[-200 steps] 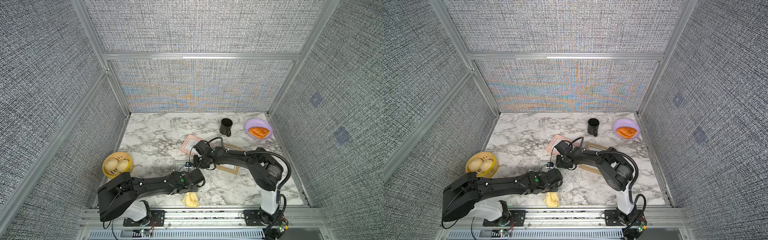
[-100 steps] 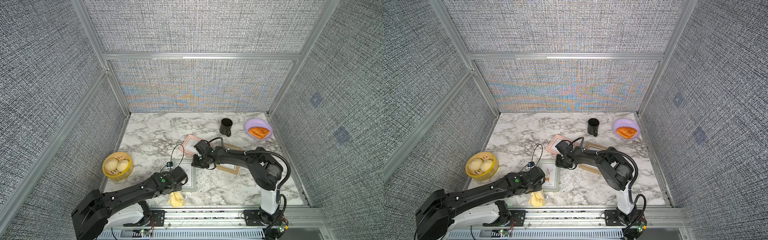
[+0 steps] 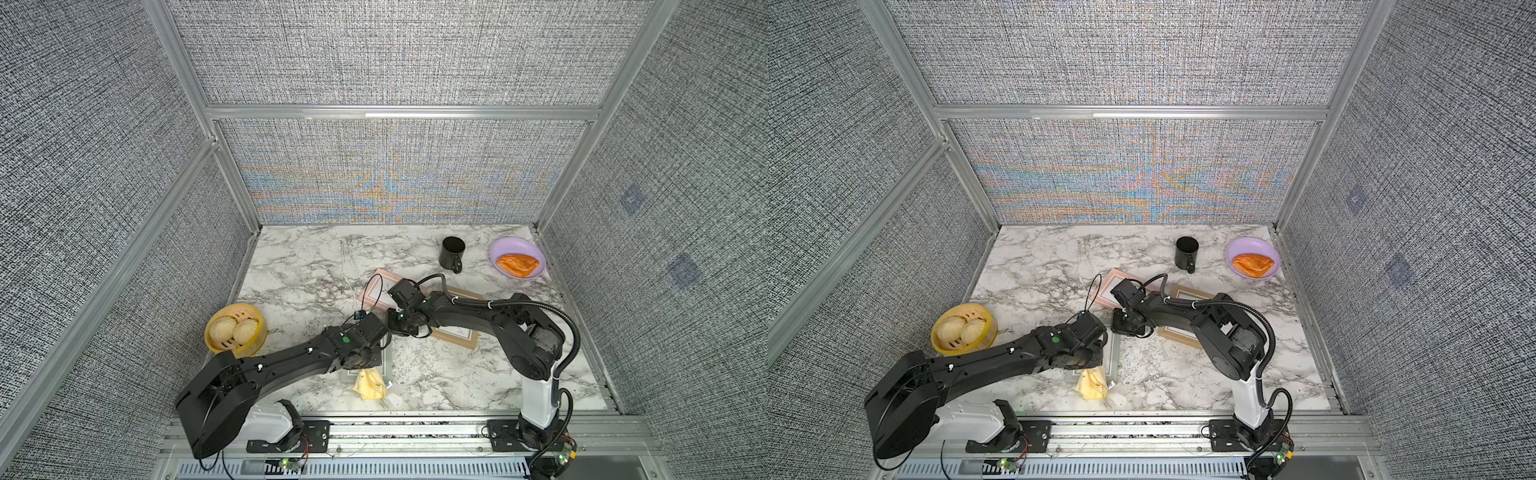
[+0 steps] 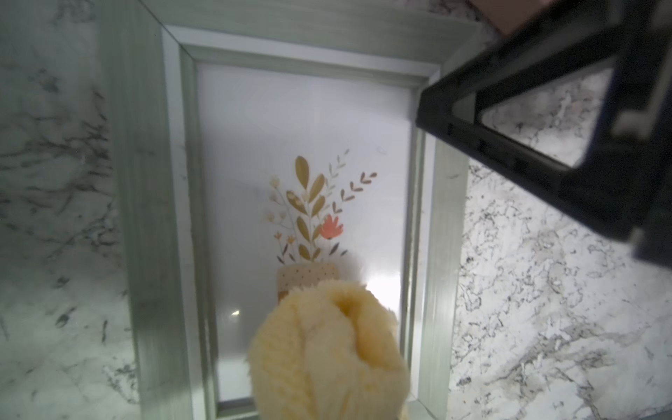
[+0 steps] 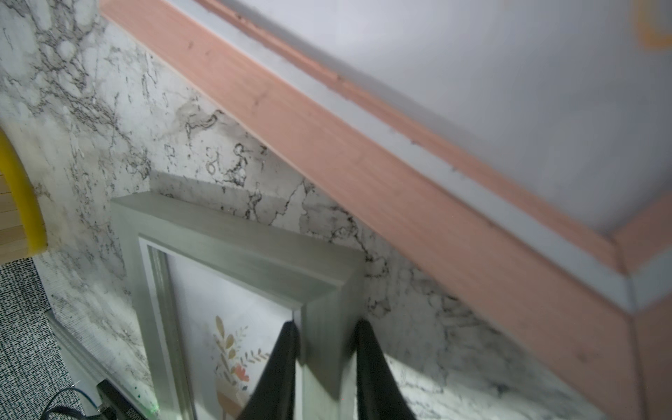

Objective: Wipe the picture frame with a cloth
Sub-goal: Wipe the dirt from the picture frame.

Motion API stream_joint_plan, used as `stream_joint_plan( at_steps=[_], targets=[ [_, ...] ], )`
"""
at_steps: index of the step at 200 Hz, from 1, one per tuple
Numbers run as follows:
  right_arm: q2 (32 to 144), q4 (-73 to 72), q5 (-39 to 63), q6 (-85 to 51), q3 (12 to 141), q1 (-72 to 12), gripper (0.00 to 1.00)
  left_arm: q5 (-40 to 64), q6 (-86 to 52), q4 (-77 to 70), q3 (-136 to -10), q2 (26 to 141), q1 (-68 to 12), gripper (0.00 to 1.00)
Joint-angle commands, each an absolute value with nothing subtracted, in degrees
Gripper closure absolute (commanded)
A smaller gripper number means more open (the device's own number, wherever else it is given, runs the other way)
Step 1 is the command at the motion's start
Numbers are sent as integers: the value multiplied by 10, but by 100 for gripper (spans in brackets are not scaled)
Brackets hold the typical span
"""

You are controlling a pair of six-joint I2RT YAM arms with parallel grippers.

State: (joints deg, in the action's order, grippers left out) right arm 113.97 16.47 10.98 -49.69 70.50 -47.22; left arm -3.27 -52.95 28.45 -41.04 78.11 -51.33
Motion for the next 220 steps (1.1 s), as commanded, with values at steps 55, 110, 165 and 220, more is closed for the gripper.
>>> stream_joint_plan(
  at_steps=[55, 110, 165, 220],
  targets=[
    [1164, 277, 80, -494, 700, -473, 81, -8, -450, 294, -452, 839, -424, 100],
    [1164, 272, 81, -496, 697, -471, 81, 22, -441, 257, -461, 886, -403, 100],
    [1169, 269, 83, -500, 700, -471, 81, 103, -439, 183, -487, 947, -424, 100],
    [1176, 268, 82, -505, 704, -472, 81, 46, -412, 243, -474, 920, -407, 100]
  ],
)
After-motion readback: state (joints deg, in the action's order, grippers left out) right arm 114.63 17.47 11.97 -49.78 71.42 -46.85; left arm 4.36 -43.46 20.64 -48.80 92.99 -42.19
